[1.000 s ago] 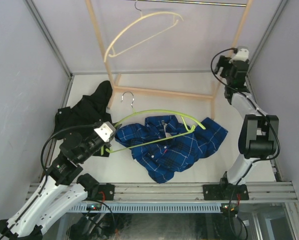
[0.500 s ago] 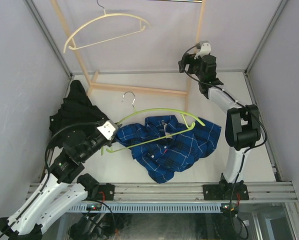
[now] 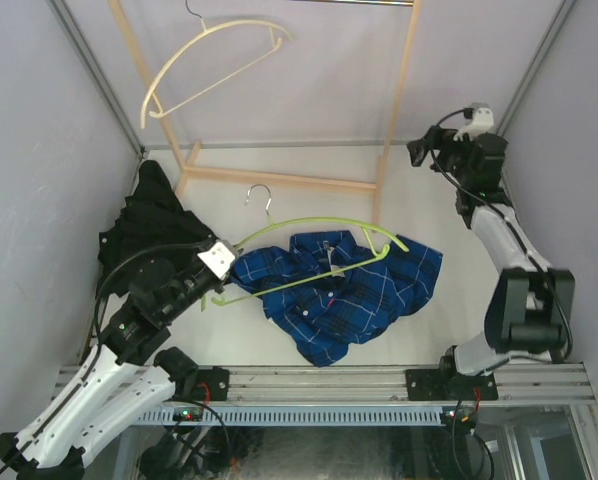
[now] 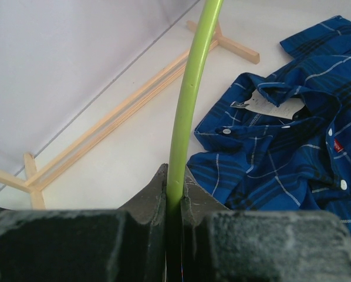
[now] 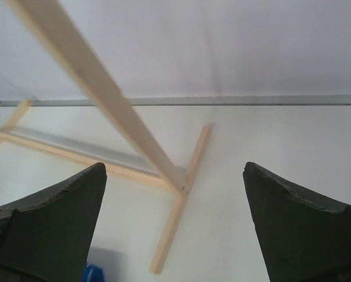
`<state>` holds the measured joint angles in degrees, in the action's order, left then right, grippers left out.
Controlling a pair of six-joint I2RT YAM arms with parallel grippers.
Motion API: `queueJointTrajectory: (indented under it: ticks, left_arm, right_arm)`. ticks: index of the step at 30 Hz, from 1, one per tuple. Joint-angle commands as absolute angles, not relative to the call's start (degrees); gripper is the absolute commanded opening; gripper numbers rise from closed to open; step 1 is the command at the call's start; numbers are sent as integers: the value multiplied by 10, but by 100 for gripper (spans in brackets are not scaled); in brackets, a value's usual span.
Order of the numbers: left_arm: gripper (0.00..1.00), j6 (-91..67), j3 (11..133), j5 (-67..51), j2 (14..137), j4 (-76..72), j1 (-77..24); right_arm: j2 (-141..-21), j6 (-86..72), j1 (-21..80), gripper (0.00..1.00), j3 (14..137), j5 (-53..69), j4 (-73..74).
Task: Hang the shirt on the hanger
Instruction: Move the clothesline to the center of the board, then hang the shirt on the hanger.
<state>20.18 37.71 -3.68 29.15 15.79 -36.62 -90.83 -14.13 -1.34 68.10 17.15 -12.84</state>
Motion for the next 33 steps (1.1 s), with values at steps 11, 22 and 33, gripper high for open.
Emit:
queueJointTrajectory:
  ticks: [11,22,33]
  left_arm:
    - [16,355,441,-28,321,178,-367]
    - [16,468,468,-61,359,209,-376]
    - [16,552,445,-153,328,218,-378]
  right_arm:
    - [-622,-251,-59,100,544,262,71]
    - [-474,-221,36,100,532,404,134]
    - [-494,-71,235,90,541,500,176]
